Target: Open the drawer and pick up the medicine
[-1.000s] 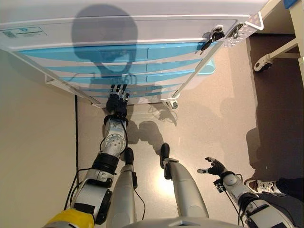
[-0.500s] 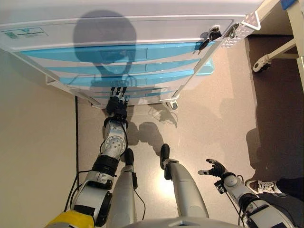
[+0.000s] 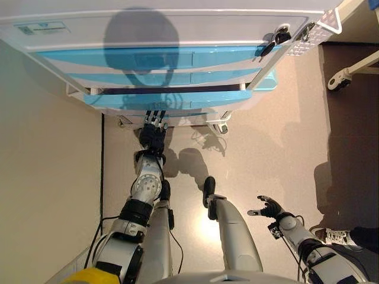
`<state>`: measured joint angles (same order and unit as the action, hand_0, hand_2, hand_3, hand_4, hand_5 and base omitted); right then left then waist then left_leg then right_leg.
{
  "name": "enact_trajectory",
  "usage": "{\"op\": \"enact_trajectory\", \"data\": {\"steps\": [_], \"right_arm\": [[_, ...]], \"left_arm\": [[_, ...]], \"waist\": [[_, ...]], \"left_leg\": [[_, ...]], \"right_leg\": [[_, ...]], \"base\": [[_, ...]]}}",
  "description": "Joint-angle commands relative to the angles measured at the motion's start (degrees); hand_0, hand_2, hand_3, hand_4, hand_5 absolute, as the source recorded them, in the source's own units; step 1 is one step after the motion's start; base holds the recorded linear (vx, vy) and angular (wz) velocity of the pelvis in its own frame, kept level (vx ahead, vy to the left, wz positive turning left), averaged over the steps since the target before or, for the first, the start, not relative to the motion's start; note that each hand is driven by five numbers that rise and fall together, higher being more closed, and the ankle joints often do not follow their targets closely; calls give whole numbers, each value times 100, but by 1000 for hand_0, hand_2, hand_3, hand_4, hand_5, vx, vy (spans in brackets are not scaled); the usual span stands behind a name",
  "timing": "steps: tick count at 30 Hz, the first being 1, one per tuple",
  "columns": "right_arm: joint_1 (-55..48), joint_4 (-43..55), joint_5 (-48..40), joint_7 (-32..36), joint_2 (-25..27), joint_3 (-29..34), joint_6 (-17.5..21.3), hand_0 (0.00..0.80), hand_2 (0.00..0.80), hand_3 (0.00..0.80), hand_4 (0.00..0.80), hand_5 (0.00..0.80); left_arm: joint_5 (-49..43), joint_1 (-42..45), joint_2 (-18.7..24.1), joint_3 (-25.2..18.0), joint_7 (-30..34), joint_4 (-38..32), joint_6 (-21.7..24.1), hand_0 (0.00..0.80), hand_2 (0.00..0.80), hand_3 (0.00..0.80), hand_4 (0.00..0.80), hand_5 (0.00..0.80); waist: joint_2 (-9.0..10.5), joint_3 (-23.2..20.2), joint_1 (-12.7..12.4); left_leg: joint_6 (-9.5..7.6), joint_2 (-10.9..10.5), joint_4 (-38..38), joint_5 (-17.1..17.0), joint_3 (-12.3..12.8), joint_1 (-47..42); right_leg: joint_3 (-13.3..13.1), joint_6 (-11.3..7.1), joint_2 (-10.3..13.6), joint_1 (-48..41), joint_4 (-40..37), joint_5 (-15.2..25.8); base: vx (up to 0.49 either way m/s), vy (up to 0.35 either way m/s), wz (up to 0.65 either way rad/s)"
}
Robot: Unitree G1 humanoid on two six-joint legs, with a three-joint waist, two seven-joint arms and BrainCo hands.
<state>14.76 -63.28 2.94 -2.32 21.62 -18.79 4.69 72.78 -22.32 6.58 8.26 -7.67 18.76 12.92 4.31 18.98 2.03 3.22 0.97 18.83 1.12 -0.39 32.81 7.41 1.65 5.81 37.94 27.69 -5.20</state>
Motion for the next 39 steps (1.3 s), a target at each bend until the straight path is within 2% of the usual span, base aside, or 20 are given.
{"op": "enact_trajectory", "data": {"steps": [1,6,7,11,12,17,25,30,36,39], "right_arm": [[-255,-8,167,-2,290,-224,-37,0,0,0,0,0],[-237,-48,195,3,241,-232,-35,0,0,0,0,0],[-213,-54,225,7,221,-264,-23,0,0,0,0,0],[-237,-68,242,9,213,-268,-13,0,0,0,0,0],[-240,-131,245,12,220,-246,-19,0,0,0,0,0],[-276,-220,282,25,289,-177,-4,0,0,0,0,0],[-266,-358,390,0,253,-111,5,0,0,0,0,0],[-312,-337,417,-12,309,-56,-4,0,0,0,0,0],[-364,-258,440,-124,452,88,-65,0,0,0,0,0],[-424,-186,391,-198,497,168,-81,0,0,0,0,0]], "left_arm": [[-218,24,230,-72,843,-1680,407,800,800,800,800,800],[-99,529,263,-23,973,-2000,297,800,800,800,800,800],[-53,796,295,-23,1055,-2130,217,800,800,800,800,800],[30,1116,385,-20,1145,-2341,128,800,800,800,800,800],[50,1349,489,-10,1223,-2506,51,800,800,800,800,800],[116,1945,785,-90,1475,-3022,-133,800,800,800,800,800],[547,2626,847,-376,1722,-3571,-205,800,800,800,800,800],[1001,2965,690,-646,1571,-3079,-189,800,800,800,800,800],[1319,3338,458,-953,1126,-1268,-408,800,800,800,800,800],[956,3333,499,-1014,980,-949,-355,800,800,800,800,800]], "waist": [[87,-398,-269],[123,-282,-435],[124,-239,-537],[108,-198,-646],[64,-168,-728],[-128,-101,-912],[-324,-81,-1147],[-331,-152,-1184],[-273,-257,-1137],[-257,-267,-1100]], "left_leg": [[-393,-213,554,333,-77,482],[-374,-239,698,309,-241,538],[-359,-262,745,285,-343,570],[-355,-336,807,267,-511,607],[-350,-397,873,257,-635,627],[-347,-582,1004,233,-874,665],[-378,-727,1137,275,-988,662],[-381,-707,1092,288,-944,612],[-382,-603,734,199,-837,457],[-370,-561,587,138,-809,383]], "right_leg": [[29,-306,6,-81,-55,169],[203,-250,17,-122,151,49],[288,-215,23,-129,262,-21],[403,-190,66,-161,384,-110],[494,-161,113,-198,493,-199],[690,-109,245,-263,796,-402],[812,-90,400,-304,1063,-553],[803,-91,402,-349,1020,-561],[751,-159,317,-473,602,-403],[747,-180,299,-529,464,-359]], "base": [[-65,-98,20],[-34,-83,25],[-16,-98,26],[-12,-84,26],[-9,-87,45],[-12,-42,47],[-6,5,28],[7,9,5],[21,12,-4],[23,11,-17]]}}
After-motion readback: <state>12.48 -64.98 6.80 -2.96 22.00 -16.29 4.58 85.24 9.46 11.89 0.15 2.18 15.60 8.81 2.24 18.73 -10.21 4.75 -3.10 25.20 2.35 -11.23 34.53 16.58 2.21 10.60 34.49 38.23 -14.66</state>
